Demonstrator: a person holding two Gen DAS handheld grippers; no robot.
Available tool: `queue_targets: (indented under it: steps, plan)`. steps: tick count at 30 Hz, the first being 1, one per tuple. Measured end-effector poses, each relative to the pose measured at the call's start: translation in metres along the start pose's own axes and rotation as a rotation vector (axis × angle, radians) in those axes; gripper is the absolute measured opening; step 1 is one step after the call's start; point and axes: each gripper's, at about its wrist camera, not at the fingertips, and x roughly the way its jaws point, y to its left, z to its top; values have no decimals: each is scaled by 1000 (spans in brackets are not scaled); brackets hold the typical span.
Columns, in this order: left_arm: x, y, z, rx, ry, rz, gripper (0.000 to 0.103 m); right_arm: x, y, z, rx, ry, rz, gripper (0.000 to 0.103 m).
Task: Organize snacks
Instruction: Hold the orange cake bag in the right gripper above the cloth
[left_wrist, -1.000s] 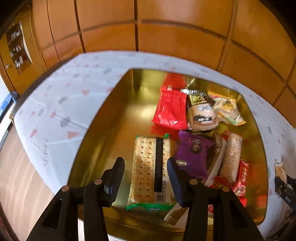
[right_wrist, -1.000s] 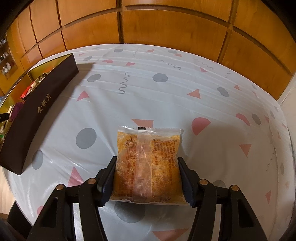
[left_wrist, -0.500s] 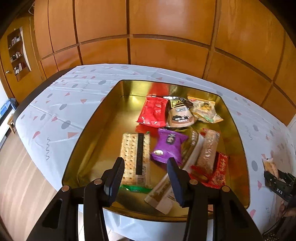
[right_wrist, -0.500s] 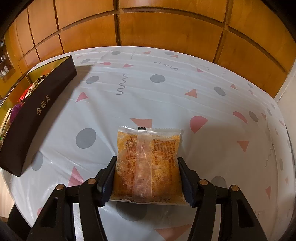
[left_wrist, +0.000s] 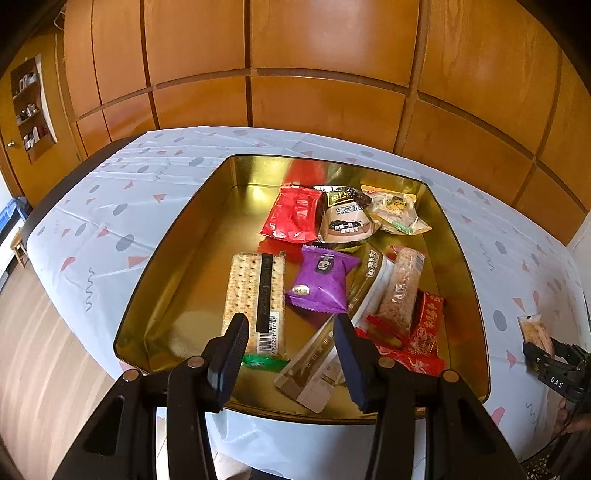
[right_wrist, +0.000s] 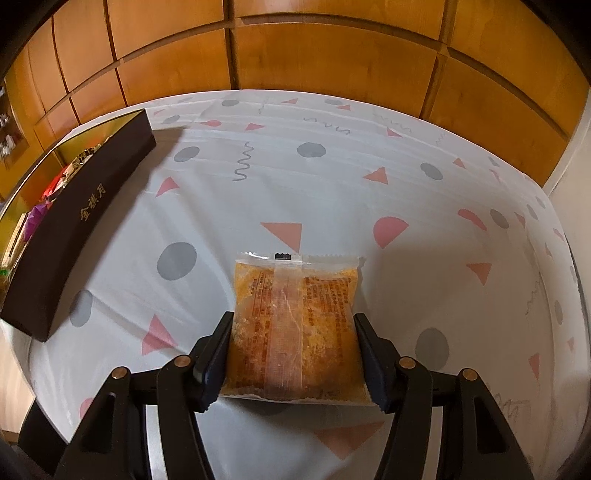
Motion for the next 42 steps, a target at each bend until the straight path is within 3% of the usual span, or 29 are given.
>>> queue_targets:
  steps: [5,9,17,26,28,29,30,31,42]
  plan:
    - [-1,-5,-3,19,-5,-8,48,-4,0,-4,3,15,1,66]
    - [-3,-7,-5,28,-14,-29,48,-6,-5,-7,26,58,6,79]
    - [-3,-11,-10,38,-9,-55,48,-19,-33,-6,143,64,33,81]
    - [-5,-13,-12,47,-6,-58,48,-5,-23,9,53,99,9,82]
    - [-5,-11,-13,40,-5,-55,48,1,-18,14,12,112,-6,81]
    - [-5,-9,-13,37,-4,-52,48,5,-15,15,-10,127,-8,75]
    - [-4,-7,-13,31,-2,-47,48,7,-13,16,-24,135,6,63]
    - [-4,-6,-14,28,0,-44,48,5,-10,16,-34,124,16,60]
    - [-6,14,-11,-22,-16,2,48,4,22,14,-62,95,59,60]
